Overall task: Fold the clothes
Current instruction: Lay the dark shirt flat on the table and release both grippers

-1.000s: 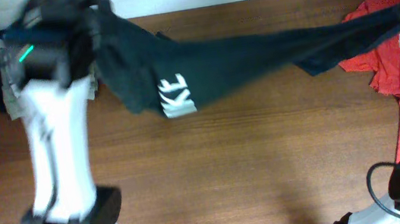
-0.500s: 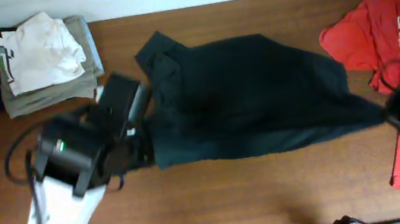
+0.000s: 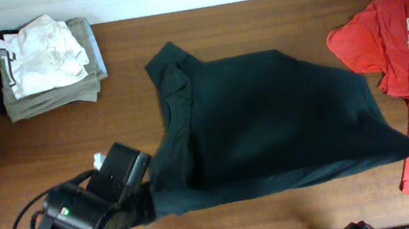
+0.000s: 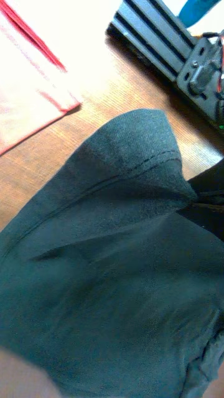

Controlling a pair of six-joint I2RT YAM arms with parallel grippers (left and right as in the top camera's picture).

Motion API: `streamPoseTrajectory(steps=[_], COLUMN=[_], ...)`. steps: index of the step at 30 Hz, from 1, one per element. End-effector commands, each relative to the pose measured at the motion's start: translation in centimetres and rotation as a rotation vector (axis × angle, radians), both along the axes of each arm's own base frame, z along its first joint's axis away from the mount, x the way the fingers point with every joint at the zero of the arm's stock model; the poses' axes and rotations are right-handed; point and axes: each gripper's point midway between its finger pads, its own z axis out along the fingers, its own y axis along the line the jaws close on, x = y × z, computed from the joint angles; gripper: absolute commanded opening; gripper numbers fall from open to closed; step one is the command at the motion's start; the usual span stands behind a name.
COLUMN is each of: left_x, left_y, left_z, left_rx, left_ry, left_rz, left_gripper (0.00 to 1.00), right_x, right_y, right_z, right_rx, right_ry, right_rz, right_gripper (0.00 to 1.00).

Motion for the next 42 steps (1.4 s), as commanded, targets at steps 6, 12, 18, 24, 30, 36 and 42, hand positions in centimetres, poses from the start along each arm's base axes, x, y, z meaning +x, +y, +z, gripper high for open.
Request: streamPoseTrajectory(steps=[6, 12, 18, 24, 30, 36, 42], left_x=[6.5, 9.3, 13.1, 15.3, 14.0, 7.7, 6.9], left_y=[-0.3, -0.4, -1.8, -1.5, -3.8, -8.2, -8.4], left_z=[-6.2, -8.7, -9.3, -10.9, -5.7, -14.0, -18.3], left_rx=[0.23, 0.316, 0.28, 0.363, 0.215, -0.059, -0.109], left_ry=[0.038, 0.033, -0.105, -0.142, -0.087, 0.177, 0.16], left_rz=[0.034, 0.038, 0.061, 0.067, -0.03, -0.195, -0.184], left_gripper=[0.01, 0.01, 0.02, 0.14, 0.87, 0.01, 0.01], right_x=[-0.6, -0.5, 2.6, 8.1, 7.6, 8.0, 7.8], right_y=[-2.7, -3.3, -3.5, -2.9, 0.5, 4.0, 3.5], right_z=[-5.0, -9.7, -13.1, -14.4, -11.9, -14.8, -18.7], right_rx=[-0.05, 0.005, 0.09, 0.013, 0.118, 0.108, 0.151], right_ry=[0.055, 0.137, 0.133, 0.056, 0.076, 0.1, 0.192], right_rz=[-0.206, -0.244, -0.187, -0.038, 0.223, 0.335, 0.294], right_gripper=[0.04, 0.05, 0.06, 0.66, 0.96, 0.3, 0.24])
